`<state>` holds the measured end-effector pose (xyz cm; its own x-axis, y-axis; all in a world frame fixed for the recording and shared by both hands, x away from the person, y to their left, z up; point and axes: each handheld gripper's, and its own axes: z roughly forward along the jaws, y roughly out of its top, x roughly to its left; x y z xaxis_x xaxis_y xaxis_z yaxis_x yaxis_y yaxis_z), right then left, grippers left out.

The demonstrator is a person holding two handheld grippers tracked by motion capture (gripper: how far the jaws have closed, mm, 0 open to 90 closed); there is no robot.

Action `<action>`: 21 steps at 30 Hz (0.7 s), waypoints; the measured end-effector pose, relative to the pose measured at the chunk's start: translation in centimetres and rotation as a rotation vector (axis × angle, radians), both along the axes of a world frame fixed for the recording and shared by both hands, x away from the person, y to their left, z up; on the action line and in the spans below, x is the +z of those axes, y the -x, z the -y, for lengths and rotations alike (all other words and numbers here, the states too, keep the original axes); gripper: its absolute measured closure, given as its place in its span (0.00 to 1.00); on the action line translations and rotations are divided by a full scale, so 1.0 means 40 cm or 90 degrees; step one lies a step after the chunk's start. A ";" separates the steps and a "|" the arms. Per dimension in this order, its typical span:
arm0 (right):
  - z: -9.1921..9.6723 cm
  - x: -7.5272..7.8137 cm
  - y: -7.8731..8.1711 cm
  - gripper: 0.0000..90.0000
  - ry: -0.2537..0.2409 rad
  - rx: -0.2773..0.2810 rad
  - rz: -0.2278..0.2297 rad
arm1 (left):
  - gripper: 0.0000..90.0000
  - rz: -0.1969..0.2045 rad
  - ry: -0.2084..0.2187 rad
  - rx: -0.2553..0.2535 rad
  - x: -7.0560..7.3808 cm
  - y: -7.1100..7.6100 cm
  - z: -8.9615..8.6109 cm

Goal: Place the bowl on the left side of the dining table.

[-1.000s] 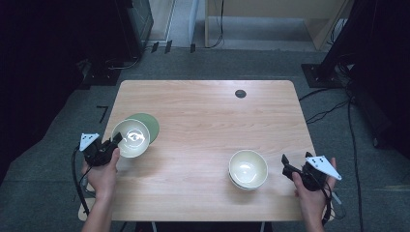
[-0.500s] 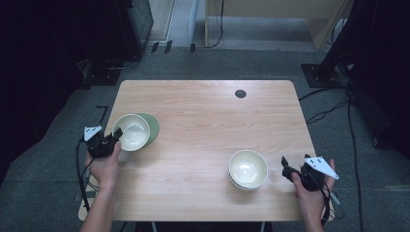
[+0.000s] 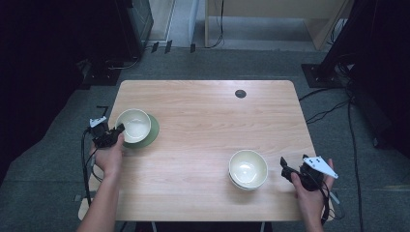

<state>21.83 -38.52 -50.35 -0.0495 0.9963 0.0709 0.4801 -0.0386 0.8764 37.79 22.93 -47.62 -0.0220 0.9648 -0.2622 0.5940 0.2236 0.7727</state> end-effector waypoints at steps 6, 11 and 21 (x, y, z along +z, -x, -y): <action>-0.003 0.000 -0.001 0.18 0.000 0.004 -0.001 | 0.94 -0.023 0.011 0.010 -0.013 -0.015 -0.002; -0.002 0.000 -0.001 0.18 0.001 0.004 -0.002 | 0.94 -0.045 0.031 0.023 -0.022 -0.026 -0.001; -0.003 -0.001 -0.003 0.18 0.003 0.002 -0.005 | 0.94 -0.087 0.046 0.056 -0.017 -0.048 -0.010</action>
<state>21.94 -38.40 -50.41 -0.0517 0.9964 0.0667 0.4871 -0.0332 0.8727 39.72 23.32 -48.29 -0.1459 0.9363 -0.3195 0.6687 0.3314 0.6656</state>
